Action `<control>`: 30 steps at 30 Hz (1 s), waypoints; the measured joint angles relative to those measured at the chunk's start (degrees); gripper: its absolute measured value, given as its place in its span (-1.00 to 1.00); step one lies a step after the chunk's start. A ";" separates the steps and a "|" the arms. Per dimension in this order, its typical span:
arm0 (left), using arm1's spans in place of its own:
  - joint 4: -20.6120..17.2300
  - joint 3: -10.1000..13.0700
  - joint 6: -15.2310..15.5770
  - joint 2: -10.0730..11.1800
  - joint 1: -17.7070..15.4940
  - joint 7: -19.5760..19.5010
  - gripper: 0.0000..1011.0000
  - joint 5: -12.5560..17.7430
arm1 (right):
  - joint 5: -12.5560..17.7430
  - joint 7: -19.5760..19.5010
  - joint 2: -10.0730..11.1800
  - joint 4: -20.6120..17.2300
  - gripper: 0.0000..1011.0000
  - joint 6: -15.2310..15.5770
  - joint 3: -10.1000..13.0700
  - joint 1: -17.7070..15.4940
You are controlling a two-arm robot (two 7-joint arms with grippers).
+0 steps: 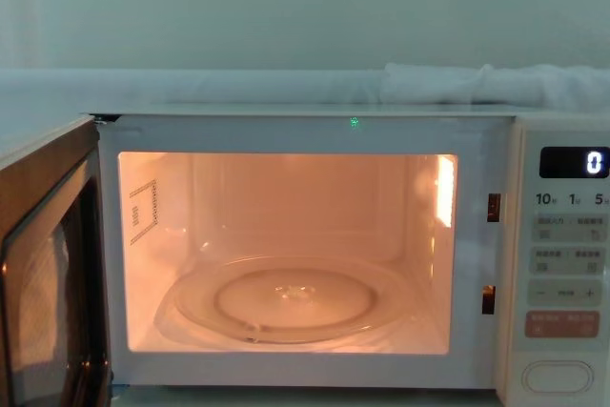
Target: Press the button to open the microwave door with one hand; close the microwave door with the other hand.
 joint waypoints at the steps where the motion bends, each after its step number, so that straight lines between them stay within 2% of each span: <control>1: 0.00 0.00 0.00 0.00 0.00 0.00 0.98 0.00 | 0.03 -0.04 0.00 0.13 -1.00 -0.09 -0.06 0.10; 10: 0.00 0.00 0.00 0.00 0.00 0.00 0.98 0.00 | 0.64 -1.27 -0.86 1.66 -1.00 -1.62 -0.78 1.25; 24: 0.00 0.00 0.00 0.00 0.00 0.00 0.98 0.00 | 0.72 -1.47 -0.90 1.86 -1.00 -1.84 -0.98 1.30; 30: 0.00 0.00 0.00 0.00 0.00 0.00 0.98 0.00 | 0.71 -1.47 -0.93 1.91 -0.79 -1.84 -0.98 1.33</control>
